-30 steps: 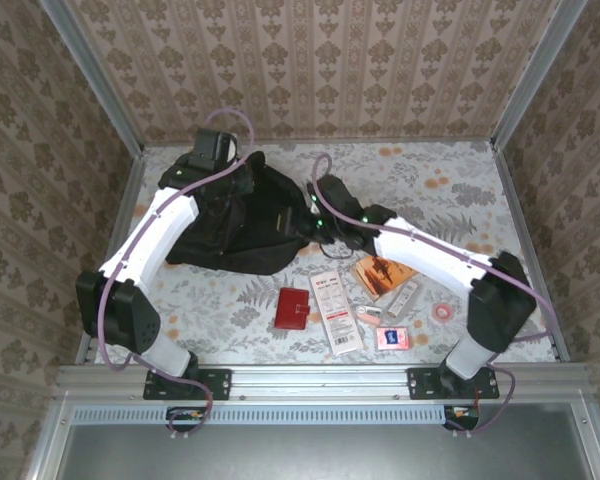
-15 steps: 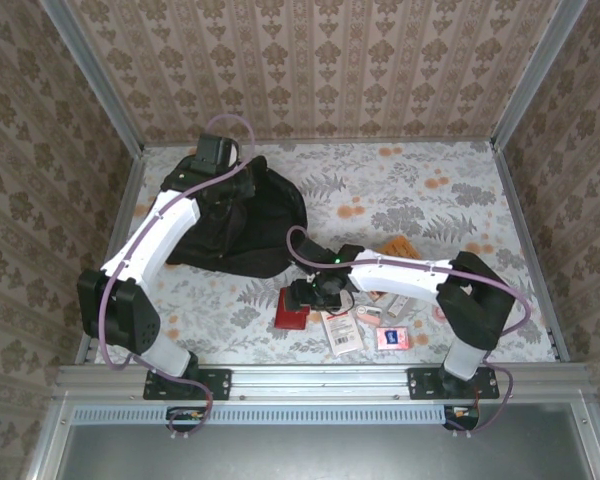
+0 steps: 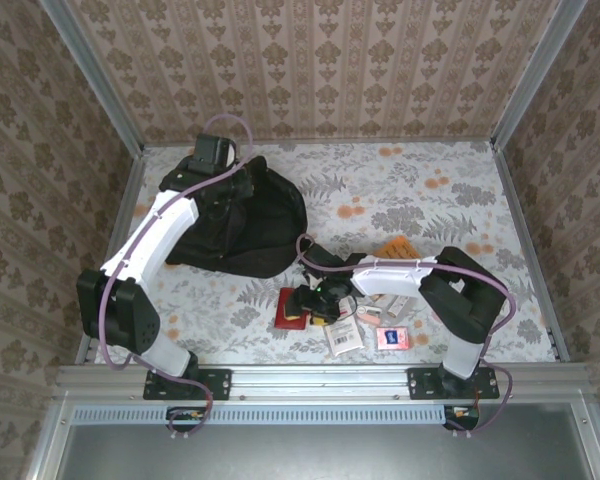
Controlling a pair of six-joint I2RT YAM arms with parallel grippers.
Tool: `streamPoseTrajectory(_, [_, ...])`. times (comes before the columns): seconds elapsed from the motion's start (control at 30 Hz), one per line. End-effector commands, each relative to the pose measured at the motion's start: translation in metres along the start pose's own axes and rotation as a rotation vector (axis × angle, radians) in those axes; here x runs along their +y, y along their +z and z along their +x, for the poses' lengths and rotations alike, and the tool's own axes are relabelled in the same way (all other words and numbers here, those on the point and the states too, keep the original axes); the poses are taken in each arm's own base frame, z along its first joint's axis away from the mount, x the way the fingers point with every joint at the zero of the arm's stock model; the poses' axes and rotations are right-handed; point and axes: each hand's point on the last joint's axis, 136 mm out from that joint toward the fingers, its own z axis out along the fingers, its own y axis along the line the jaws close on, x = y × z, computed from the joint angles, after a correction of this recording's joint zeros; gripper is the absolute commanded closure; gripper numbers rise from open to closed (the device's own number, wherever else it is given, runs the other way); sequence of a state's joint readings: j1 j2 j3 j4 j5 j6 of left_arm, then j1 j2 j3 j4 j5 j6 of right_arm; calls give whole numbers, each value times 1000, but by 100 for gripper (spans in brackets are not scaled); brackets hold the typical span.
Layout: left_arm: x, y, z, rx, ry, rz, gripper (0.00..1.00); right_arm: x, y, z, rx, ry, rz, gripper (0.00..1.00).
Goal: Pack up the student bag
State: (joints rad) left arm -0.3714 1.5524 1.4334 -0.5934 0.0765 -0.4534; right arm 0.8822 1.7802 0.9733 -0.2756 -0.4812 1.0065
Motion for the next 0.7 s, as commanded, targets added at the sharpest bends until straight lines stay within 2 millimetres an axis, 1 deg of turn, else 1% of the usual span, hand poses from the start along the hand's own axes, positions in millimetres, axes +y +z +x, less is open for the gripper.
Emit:
streamPoseTrajectory(0.0, [-4,-11,-5,-29,-19,28,100,-6,22,-1,26,34,-47,36])
streamPoseTrajectory(0.17, [-4,-10,-6,-29,-21,28,100,-17,22,-16,-16,86,-58,48])
streamPoseTrajectory(0.27, [-3,-9,-5,-25,-24,31,100,-20,20,-23,-43,94,-50,61])
streamPoseTrajectory(0.37, [-2,-8,-5,-22,-35,37,100,-23,22,-26,-41,101,-30,75])
streamPoseTrajectory(0.5, [-1,-8,-5,-19,-38,39,100,-30,24,-29,-40,117,-13,87])
streamPoseTrajectory(0.57, [-2,-8,-6,-20,-36,39,100,-30,20,-31,-50,113,-18,93])
streamPoseTrajectory(0.67, [-2,-8,-5,-16,-34,43,100,-23,4,-36,-92,64,-12,100])
